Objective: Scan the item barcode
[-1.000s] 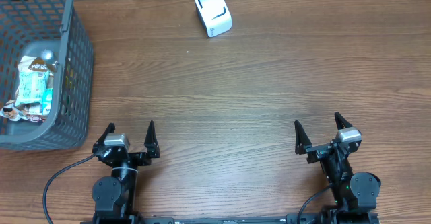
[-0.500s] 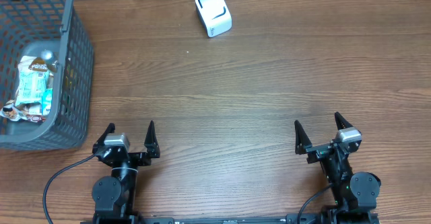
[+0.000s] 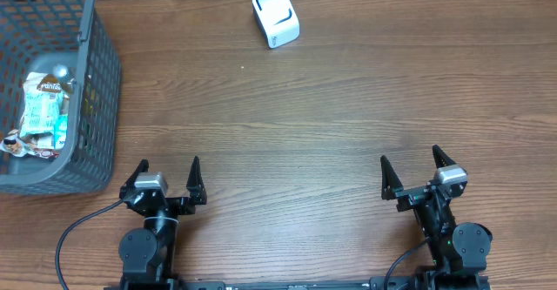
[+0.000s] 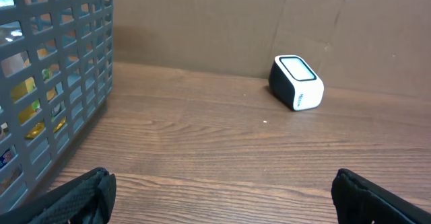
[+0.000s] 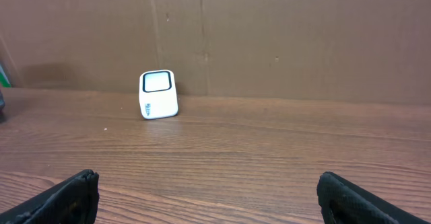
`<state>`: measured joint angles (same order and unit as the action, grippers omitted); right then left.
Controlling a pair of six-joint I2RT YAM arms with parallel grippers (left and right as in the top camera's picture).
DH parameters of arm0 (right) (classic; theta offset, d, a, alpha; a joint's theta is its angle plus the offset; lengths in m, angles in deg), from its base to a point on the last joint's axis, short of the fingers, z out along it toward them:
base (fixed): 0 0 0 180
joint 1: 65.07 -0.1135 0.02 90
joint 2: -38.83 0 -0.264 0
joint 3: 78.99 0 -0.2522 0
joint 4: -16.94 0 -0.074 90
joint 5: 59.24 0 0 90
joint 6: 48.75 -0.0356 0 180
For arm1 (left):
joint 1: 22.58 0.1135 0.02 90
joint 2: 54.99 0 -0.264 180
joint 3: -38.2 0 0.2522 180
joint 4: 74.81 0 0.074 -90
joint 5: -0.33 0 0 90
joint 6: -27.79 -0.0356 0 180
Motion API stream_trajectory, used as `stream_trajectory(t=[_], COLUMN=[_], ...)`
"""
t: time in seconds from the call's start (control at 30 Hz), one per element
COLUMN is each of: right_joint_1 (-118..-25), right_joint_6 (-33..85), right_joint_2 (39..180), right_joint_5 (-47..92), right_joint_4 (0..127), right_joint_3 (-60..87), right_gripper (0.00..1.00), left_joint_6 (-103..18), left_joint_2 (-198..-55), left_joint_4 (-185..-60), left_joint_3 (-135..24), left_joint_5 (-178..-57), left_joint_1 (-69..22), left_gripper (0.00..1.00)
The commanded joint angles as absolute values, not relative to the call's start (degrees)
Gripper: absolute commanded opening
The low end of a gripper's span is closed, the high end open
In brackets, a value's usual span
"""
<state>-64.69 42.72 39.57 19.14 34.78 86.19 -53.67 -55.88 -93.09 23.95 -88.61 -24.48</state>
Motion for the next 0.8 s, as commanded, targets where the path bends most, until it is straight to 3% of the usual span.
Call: stream_trajectory(t=[0.0, 0.53, 0.77], right_joint_1=[-64.47, -64.47, -64.47], right_joint_6=[42.83, 42.85, 42.83], right_joint_2=[39.00, 39.00, 39.00], right_joint_5=[19.10, 19.10, 19.10], right_joint_4=[34.43, 34.45, 34.45], right_joint_3=[86.80, 86.80, 86.80], right_gripper=[1.00, 1.00, 1.00], left_joint_6=[-54.75, -54.96, -54.94], left_joint_2=[-55.33, -55.33, -55.33], left_joint_4=[-93.04, -91.75, -77.37], left_joint_3=[24.12, 24.12, 23.53], left_joint_5=[-89.09, -89.07, -89.29], left_joint_1=[-24.85, -24.85, -24.85], left_gripper=[1.00, 0.99, 1.00])
